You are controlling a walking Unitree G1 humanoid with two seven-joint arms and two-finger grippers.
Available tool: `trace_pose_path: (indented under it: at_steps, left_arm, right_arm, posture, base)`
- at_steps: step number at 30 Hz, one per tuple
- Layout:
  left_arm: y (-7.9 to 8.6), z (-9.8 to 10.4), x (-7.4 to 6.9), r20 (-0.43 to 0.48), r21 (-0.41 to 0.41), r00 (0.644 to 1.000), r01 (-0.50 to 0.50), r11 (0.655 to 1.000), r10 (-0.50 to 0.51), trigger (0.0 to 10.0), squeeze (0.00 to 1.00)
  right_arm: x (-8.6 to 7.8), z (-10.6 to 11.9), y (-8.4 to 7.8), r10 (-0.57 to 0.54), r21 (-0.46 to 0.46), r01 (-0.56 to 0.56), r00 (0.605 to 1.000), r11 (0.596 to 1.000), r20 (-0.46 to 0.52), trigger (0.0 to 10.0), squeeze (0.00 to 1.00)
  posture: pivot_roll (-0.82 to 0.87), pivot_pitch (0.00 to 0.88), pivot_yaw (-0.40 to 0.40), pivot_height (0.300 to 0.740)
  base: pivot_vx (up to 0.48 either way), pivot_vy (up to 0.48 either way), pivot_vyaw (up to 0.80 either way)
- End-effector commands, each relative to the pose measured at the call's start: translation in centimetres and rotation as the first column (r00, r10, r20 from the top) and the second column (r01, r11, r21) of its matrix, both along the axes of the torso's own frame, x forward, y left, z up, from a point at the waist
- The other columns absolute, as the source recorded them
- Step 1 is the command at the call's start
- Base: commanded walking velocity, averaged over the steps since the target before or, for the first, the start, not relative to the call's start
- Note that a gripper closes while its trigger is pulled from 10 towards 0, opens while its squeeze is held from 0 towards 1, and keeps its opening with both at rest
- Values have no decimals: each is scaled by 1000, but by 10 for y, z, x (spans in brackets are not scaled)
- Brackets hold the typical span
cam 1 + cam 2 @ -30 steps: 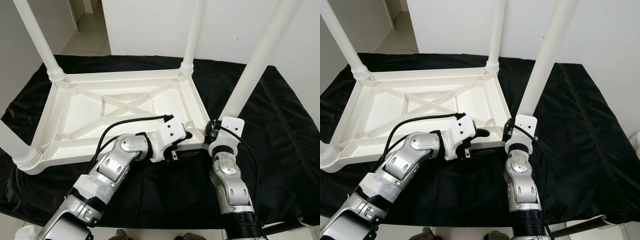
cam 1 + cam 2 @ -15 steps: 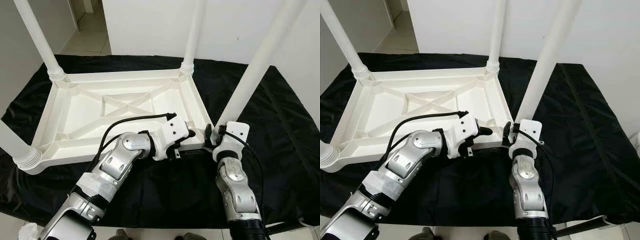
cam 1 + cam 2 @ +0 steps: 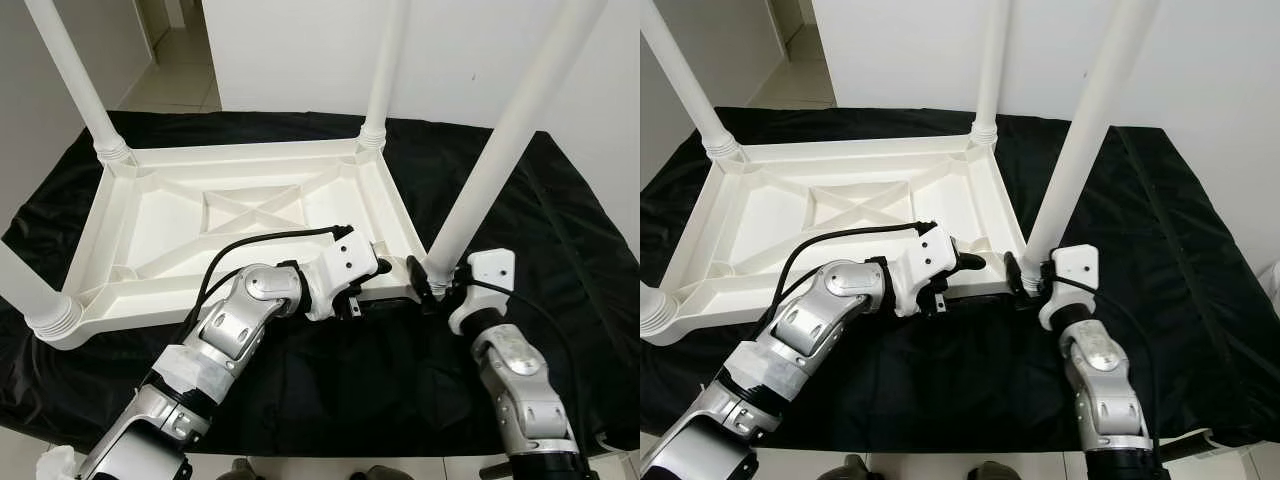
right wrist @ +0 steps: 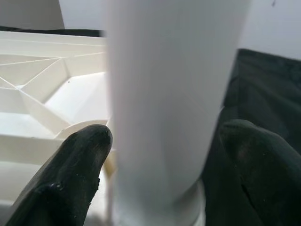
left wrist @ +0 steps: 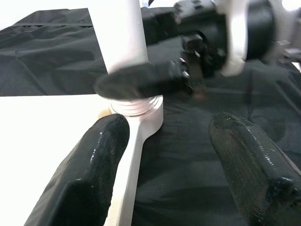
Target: Building children table
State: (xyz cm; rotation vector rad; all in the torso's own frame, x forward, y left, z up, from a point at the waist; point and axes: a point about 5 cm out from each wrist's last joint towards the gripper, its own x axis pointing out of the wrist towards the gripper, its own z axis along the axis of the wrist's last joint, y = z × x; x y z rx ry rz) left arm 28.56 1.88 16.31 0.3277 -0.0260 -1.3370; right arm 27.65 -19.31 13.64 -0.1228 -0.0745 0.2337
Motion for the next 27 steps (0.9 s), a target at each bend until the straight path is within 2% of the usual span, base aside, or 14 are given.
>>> trace_pose_path:
  at_steps: [1, 6, 7, 10, 11, 12, 19, 25, 26, 27]
  left_arm:
    - [-2, -1, -4, -1, 10, 999, 37, 999, -37, 10000, 0]
    - [-3, -6, -8, -10, 17, 998, 58, 998, -58, 10000, 0]
    - [-3, -8, -9, -13, 20, 998, 62, 998, -62, 10000, 0]
    - [-3, -9, -10, -14, 21, 998, 64, 998, -63, 10000, 0]
    - [-4, -9, -10, -15, 20, 998, 62, 998, -62, 10000, 0]
    - [-5, -9, -10, -15, 18, 998, 59, 998, -59, 10000, 0]
    - [-4, -15, -6, -36, -1, 999, 8, 1000, -8, 10000, 0]
    - [-4, -17, -5, -41, -10, 999, -13, 1000, 13, 10000, 0]
    - [-4, -16, -4, -37, -10, 999, -16, 1000, 16, 10000, 0]
    - [-4, -16, -4, -37, -10, 999, -16, 1000, 16, 10000, 0]
  right_arm:
    - [1, 0, -1, 20, 5, -20, 1000, 1000, 4, 10000, 0]
    - [10, -2, -2, 78, -25, -78, 997, 997, -8, 10000, 0]
    - [14, -2, 0, 102, -29, -102, 995, 994, -16, 8941, 0]
    - [17, -3, 1, 116, -30, -117, 993, 993, -21, 8941, 0]
    - [19, -3, 2, 130, -34, -130, 991, 991, -22, 2471, 0]
    - [21, -5, 3, 144, -38, -145, 989, 989, -32, 0, 0]
    - [23, -11, 6, 188, -36, -190, 981, 981, -57, 0, 0]
    - [24, -13, 6, 180, -43, -182, 982, 982, -53, 0, 0]
    - [24, -13, 5, 149, -31, -150, 988, 988, -51, 10000, 0]
    - [24, -13, 5, 149, -31, -150, 988, 988, -51, 10000, 0]
  posture:
    - [-48, 0, -1, 740]
    - [-51, 0, -9, 740]
    - [-49, 0, -10, 740]
    - [-48, 0, -11, 740]
    - [-46, 0, -12, 740]
    - [-38, 0, -17, 740]
    - [-32, 0, -23, 740]
    - [-29, 0, -24, 740]
    - [-28, 0, -20, 740]
    - [-28, 0, -20, 740]
  base:
    - [0, 0, 0]
    - [0, 0, 0]
    - [0, 0, 0]
    - [0, 0, 0]
    - [0, 0, 0]
    - [0, 0, 0]
    - [0, 0, 0]
    - [0, 0, 0]
    - [0, 0, 0]
    - [0, 0, 0]
